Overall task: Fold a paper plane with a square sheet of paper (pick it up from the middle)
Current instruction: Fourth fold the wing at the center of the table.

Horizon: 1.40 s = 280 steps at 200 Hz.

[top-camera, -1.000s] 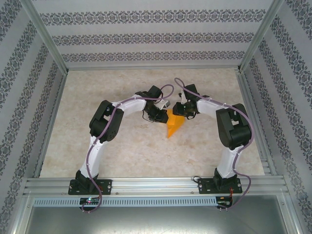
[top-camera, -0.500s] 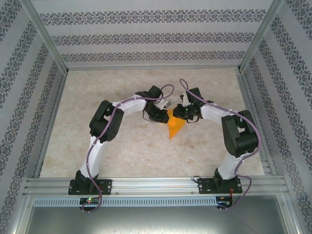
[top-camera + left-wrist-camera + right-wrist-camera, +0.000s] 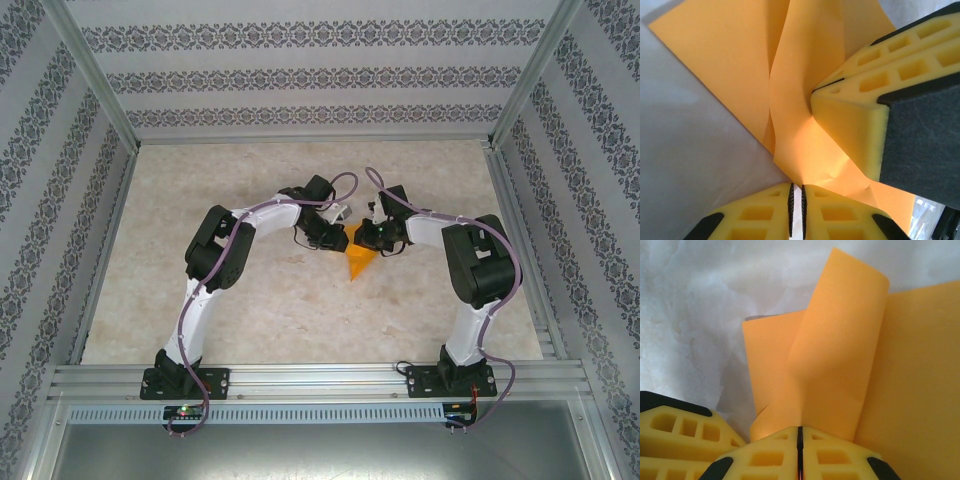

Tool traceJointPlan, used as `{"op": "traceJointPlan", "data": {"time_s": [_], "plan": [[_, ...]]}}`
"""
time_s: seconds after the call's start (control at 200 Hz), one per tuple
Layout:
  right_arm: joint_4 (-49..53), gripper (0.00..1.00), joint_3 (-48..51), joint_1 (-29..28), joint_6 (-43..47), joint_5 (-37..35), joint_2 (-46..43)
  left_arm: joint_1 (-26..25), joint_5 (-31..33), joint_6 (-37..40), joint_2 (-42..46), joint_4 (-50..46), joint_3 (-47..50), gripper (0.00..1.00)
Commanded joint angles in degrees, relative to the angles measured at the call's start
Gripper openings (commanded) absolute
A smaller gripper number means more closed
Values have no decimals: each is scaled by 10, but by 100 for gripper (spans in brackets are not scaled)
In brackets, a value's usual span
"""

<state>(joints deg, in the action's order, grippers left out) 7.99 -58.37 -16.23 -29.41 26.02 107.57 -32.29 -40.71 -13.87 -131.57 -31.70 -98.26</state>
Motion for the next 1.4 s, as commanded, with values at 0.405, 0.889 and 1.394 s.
{"op": "traceJointPlan", "data": {"time_s": [0.405,0.889,1.394], "plan": [[-2,8,32,10,2,-23,0,-13,48,-27,74,21,18,33],[-28,7,44,22,-12,28,1,-68,44,-102,169,164,172,37],[-30,6,47,27,-15,41,-6,-80,37,-131,144,217,208,31]]}}
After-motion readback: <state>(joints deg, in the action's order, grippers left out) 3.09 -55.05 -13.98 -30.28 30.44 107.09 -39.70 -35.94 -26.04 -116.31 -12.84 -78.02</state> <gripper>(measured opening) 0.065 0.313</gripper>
